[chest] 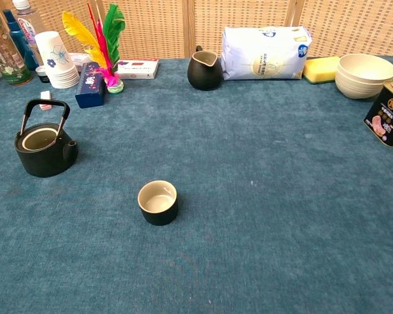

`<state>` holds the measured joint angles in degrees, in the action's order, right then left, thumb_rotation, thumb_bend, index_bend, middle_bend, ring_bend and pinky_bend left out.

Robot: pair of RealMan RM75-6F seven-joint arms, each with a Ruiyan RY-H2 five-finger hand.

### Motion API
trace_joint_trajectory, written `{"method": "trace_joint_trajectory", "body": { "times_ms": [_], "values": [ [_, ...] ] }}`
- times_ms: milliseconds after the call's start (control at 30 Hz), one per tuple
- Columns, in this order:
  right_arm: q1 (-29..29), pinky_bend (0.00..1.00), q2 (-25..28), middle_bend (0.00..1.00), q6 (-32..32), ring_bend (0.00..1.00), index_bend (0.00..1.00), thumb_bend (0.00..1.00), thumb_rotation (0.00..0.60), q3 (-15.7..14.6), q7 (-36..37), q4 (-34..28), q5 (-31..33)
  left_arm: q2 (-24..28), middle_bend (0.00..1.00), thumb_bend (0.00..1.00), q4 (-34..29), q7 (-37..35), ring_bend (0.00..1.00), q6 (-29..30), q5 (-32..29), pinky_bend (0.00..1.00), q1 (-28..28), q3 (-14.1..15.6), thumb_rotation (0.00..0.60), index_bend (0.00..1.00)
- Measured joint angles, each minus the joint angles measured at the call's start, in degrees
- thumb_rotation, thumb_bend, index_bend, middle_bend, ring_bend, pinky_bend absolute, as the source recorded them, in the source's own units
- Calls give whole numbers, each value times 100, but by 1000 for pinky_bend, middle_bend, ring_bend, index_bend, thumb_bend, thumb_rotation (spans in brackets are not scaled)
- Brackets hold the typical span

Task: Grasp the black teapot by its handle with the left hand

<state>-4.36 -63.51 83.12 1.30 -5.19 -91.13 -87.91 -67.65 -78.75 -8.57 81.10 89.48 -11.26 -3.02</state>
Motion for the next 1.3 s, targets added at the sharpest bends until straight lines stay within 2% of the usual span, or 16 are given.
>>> {"method": "trace_joint_trajectory", "body": {
  "times_ms": [167,400,667,1000,1300],
  "values": [
    [-35,0,5,0,-101,0,0,0,600,33,26,19,106,-107,4,11,171,-70,27,-457,18,82,-431,-126,600,93],
    [-76,0,-45,0,-209,0,0,0,600,64,-37,82,224,-339,3,11,334,-97,32,-1393,-96,83,-1206,-384,600,93],
    [-90,0,-59,0,-250,0,0,0,600,119,-8,134,349,-583,3,14,316,560,33,-2390,-663,82,-1892,-645,600,96],
    [-112,0,-86,0,-295,0,0,0,600,134,-35,158,404,-1071,3,16,485,1419,36,-2979,-1343,82,-2394,-821,600,102],
    [-146,0,-119,0,-400,0,0,0,600,141,-16,225,482,-1441,3,18,706,1874,37,-3293,-1798,83,-2712,-879,600,104]
  ]
}}
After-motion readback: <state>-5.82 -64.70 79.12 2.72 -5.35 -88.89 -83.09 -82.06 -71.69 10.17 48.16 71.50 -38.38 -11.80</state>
